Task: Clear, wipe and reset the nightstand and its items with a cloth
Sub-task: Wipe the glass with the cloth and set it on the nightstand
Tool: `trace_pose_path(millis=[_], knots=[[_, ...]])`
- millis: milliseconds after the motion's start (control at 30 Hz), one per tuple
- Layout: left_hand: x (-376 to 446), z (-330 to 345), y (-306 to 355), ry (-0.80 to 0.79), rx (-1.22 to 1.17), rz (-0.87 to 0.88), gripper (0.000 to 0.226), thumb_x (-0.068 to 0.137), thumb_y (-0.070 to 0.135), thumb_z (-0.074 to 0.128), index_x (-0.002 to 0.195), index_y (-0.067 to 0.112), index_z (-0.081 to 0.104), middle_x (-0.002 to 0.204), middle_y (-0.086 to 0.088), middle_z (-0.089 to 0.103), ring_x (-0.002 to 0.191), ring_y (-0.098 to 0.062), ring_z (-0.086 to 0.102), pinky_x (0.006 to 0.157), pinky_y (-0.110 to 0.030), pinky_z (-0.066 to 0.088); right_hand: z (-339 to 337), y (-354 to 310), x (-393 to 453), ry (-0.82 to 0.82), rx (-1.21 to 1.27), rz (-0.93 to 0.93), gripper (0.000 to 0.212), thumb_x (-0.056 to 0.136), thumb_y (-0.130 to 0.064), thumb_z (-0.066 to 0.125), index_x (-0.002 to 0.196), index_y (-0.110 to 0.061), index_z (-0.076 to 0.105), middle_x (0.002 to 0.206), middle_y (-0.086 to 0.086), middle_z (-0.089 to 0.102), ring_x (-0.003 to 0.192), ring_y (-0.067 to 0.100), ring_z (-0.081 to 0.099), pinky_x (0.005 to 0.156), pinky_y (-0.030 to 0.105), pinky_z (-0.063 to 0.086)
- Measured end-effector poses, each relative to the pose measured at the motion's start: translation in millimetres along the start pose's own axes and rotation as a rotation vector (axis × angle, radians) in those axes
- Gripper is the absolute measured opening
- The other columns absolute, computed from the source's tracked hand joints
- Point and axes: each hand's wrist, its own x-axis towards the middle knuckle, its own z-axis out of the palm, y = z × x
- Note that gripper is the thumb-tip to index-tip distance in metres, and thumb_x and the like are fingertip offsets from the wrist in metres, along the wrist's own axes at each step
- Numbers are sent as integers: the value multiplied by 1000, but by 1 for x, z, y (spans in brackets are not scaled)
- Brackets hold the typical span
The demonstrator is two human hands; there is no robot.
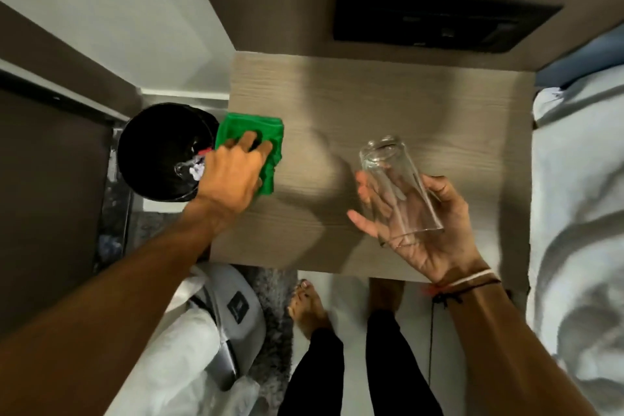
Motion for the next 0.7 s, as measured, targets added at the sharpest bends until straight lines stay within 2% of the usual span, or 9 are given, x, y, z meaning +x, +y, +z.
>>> trace_pose_path(millis=[67,133,233,300,367,433,500,600,700], knots=[[-1,-5,3,10,-43,-17,57,80,20,73,132,26,52,138,-7,54,100,-42,65,77,-47,54,-2,-2,-3,53,-45,5,65,76,-36,75,133,-15,52,128,19,64,107,27,69,92,48,57],[-11,-16,12,37,-121,-30,53,82,19,69,132,30,55,135,-4,60,101,-40,66,79,-45,54,-4,-5,-11,118,-67,13,87,61,-38,88,136,-18,50,127,15,62,100,26,69,83,39,60],[-28,-40,34,177,-305,36,55,82,14,65,133,30,55,130,-4,61,106,-34,63,81,-44,56,-4,-11,-21,177,-67,-34,94,52,-36,90,134,-18,47,122,11,55,94,25,62,76,35,57],[-36,-64,50,313,-461,123,56,82,11,62,135,25,54,121,-7,59,105,-32,59,89,-46,55,-4,-15,-25,240,-78,-71,82,63,-35,81,136,-14,49,126,13,54,97,26,61,79,35,56],[-42,-90,64,426,-544,195,57,83,8,59,138,20,53,119,-11,56,104,-30,53,97,-43,47,-2,-18,-27,282,-20,-86,74,80,-38,63,145,-7,46,145,20,51,113,32,62,86,38,60],[-49,-109,82,474,-544,277,55,84,5,57,138,16,55,126,-16,53,115,-32,50,107,-40,42,0,-18,-27,280,32,-83,68,93,-45,50,148,-6,44,150,27,45,130,38,54,97,43,55],[-55,-120,105,416,-544,374,54,84,2,55,137,14,56,140,-20,47,134,-35,43,117,-42,37,3,-18,-24,278,18,-94,57,98,-48,39,136,-11,60,139,23,59,124,35,60,104,41,46],[-59,-124,131,253,-597,405,66,89,-6,52,148,22,42,164,-8,18,147,-25,34,116,-37,40,5,-23,-19,256,-54,-137,41,92,-38,44,100,-18,79,101,7,78,87,21,74,81,34,53],[-61,-121,135,233,-634,420,72,91,-9,50,151,27,32,165,-1,12,149,-18,27,117,-33,37,3,-32,-15,267,-88,-175,37,92,-35,47,102,-18,78,95,3,78,81,17,73,74,31,56]])
